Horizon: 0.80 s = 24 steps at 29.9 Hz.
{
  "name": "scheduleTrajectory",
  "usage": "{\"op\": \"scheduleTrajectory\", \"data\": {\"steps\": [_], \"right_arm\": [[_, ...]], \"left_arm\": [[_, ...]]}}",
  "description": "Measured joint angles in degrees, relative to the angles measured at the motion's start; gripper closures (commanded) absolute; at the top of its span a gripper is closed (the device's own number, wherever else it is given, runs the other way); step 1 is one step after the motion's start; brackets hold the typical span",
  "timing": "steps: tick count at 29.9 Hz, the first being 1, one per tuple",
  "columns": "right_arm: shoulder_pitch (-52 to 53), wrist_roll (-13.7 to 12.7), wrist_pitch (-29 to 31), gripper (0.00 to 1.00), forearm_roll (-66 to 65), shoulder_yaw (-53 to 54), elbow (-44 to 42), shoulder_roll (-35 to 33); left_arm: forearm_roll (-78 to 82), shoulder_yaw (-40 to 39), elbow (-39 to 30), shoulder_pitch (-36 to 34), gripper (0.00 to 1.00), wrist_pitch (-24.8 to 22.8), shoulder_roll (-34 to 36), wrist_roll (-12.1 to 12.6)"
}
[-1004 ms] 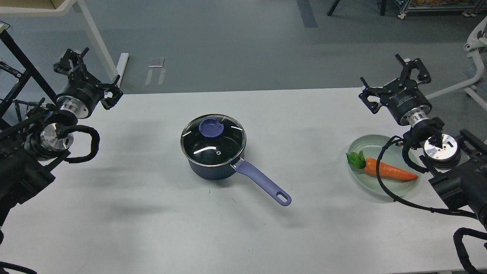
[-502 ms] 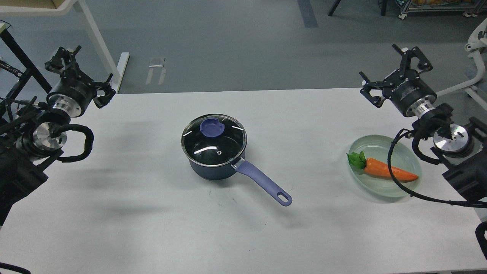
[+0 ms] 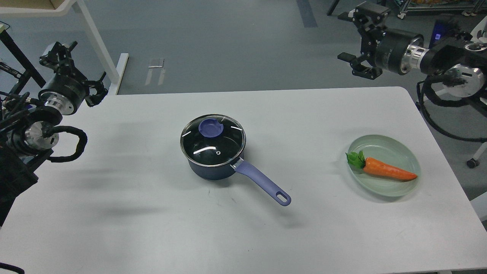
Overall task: Open pot lid
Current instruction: 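Raise the right arm up and away from the plate, then reach the right gripper to the blue pan handle and grasp it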
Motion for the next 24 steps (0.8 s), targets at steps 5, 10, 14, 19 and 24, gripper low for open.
{"op": "scheduleTrajectory", "data": {"steps": [5,10,14,19,24], "right_arm": [[12.6,0.0,-4.3,0.03,-11.0,-15.0,11.9,2.6],[18.8,0.0,-7.5,0.03,-20.0,-24.3,18.3,9.4],[19.0,0.0,-11.0,0.10,-25.6,-30.1,20.0,17.5],[18.7,0.0,-12.0,0.22,-27.0,-33.6,20.6,26.0],[17.5,-0.4,-11.7,0.25,-27.6,-36.9,20.7,30.6]], "left_arm": [[0.1,-0.1,-0.3,0.1,0.01,-0.5,1.0,0.2],[0.1,0.2,-0.3,0.1,0.01,-0.5,1.2,0.4],[0.1,0.4,-0.3,0.3,0.01,-0.5,1.1,0.4],[0.1,0.5,-0.3,0.5,0.01,-0.4,0.9,0.4],[0.2,0.5,-0.3,0.5,0.01,-0.5,1.2,0.4]]}}
